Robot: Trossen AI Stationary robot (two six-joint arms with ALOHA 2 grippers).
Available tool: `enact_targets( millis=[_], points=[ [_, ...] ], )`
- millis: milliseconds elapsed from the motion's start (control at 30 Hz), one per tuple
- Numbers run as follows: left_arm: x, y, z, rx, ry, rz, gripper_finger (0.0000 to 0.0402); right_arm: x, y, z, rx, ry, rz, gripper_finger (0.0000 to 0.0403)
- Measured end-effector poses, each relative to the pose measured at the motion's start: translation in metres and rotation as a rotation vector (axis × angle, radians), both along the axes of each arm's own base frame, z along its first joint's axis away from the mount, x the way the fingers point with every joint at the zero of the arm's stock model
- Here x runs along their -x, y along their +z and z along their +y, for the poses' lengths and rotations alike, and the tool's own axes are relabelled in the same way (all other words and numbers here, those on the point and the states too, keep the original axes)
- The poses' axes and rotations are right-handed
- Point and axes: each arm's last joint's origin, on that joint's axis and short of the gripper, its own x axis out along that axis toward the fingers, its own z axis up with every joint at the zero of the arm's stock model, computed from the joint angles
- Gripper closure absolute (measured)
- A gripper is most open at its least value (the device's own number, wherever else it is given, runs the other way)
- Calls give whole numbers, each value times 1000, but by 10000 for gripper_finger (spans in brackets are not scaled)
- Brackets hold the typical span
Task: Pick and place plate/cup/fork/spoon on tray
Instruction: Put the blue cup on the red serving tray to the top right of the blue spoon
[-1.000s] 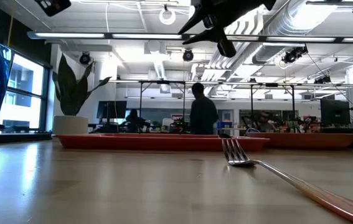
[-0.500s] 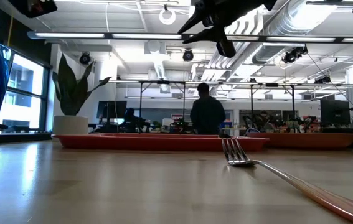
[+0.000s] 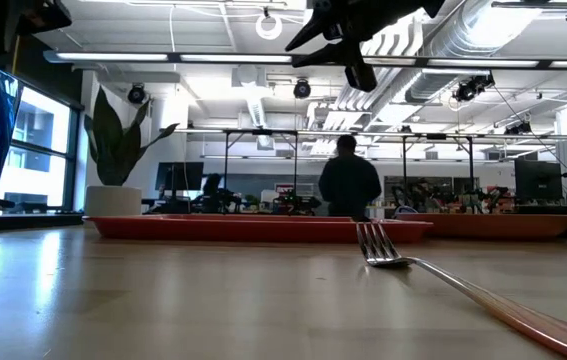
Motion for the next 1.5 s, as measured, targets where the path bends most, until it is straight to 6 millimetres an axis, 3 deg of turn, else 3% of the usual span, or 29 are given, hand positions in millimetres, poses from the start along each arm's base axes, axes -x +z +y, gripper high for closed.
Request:
enact_targets(
  millis=[1233,1500],
  points=[
    [-27,-52,-21,-114,96,197,300,0,0,0,23,13,2,311],
    [-29,-56,-22,-119,113,208,374,0,0,0,23,13,2,311]
  ],
)
